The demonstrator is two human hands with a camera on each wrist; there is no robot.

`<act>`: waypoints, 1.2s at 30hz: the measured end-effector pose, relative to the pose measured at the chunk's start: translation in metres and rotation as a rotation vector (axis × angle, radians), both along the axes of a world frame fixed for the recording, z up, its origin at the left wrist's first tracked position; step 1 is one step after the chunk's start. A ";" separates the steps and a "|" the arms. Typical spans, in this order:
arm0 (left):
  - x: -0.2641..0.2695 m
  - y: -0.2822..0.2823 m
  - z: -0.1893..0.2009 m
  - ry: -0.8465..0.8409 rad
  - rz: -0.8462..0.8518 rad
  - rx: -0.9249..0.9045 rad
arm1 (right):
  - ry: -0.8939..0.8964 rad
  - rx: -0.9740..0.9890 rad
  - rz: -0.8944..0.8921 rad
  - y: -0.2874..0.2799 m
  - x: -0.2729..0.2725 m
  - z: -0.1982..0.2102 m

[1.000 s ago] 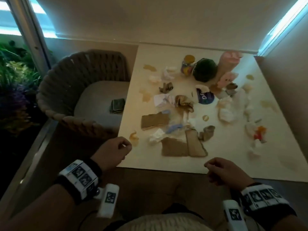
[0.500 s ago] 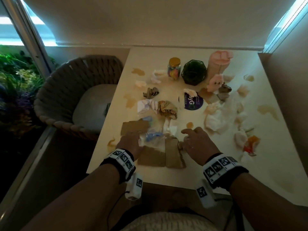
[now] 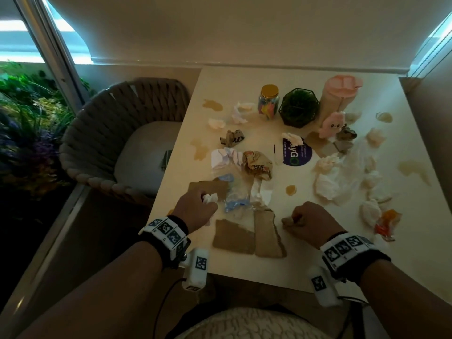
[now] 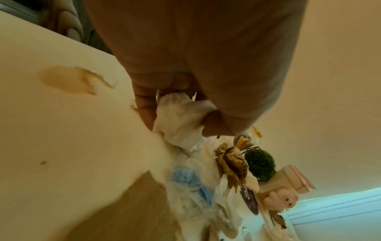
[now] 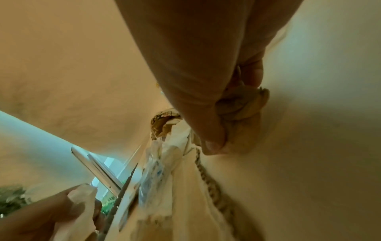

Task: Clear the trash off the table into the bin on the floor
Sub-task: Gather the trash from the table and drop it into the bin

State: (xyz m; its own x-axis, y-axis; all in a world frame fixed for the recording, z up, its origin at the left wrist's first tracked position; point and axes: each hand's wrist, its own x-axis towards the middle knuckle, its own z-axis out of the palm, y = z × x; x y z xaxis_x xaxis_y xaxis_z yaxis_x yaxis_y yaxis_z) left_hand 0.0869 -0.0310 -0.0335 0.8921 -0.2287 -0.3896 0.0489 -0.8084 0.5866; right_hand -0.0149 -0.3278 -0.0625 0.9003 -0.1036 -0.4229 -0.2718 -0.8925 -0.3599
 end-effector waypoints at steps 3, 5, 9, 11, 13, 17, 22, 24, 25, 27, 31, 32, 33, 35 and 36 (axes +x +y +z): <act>0.012 -0.006 0.003 0.016 0.000 -0.048 | -0.045 0.176 -0.162 0.000 -0.003 0.012; 0.017 -0.009 0.003 0.038 0.021 -0.127 | -0.006 0.391 -0.300 0.004 -0.004 0.019; 0.024 -0.017 0.002 0.023 -0.088 -0.148 | 0.012 0.529 -0.350 0.017 0.003 0.026; 0.025 -0.025 -0.001 0.051 -0.155 -0.108 | 0.038 0.538 -0.358 0.024 0.007 0.023; 0.023 -0.034 -0.002 0.020 -0.254 -0.005 | 0.072 0.515 -0.378 0.032 0.010 0.018; 0.019 -0.049 -0.005 -0.157 -0.438 0.131 | 0.103 0.316 -0.270 0.045 0.011 0.009; 0.009 -0.050 -0.010 -0.148 -0.590 0.243 | 0.171 0.286 -0.282 0.048 0.007 0.000; 0.000 -0.044 -0.011 -0.147 -0.752 0.320 | 0.161 0.200 -0.272 0.049 0.003 -0.003; -0.005 -0.041 -0.012 -0.148 -0.836 0.358 | 0.159 0.169 -0.289 0.050 0.002 -0.004; -0.014 -0.035 -0.017 -0.152 -0.967 0.417 | 0.173 0.148 -0.317 0.056 -0.001 -0.002; -0.023 -0.035 -0.022 -0.141 -1.021 0.474 | 0.217 0.103 -0.338 0.072 0.002 0.002; -0.024 -0.036 -0.022 -0.141 -1.016 0.484 | 0.219 0.082 -0.343 0.074 0.005 0.001; -0.023 -0.036 -0.022 -0.137 -1.008 0.491 | 0.227 0.061 -0.341 0.075 0.007 -0.002; -0.017 -0.035 -0.020 -0.102 -0.984 0.489 | 0.244 0.044 -0.342 0.075 0.012 -0.006; -0.013 -0.035 -0.018 -0.066 -0.980 0.485 | 0.249 0.050 -0.347 0.073 0.014 -0.007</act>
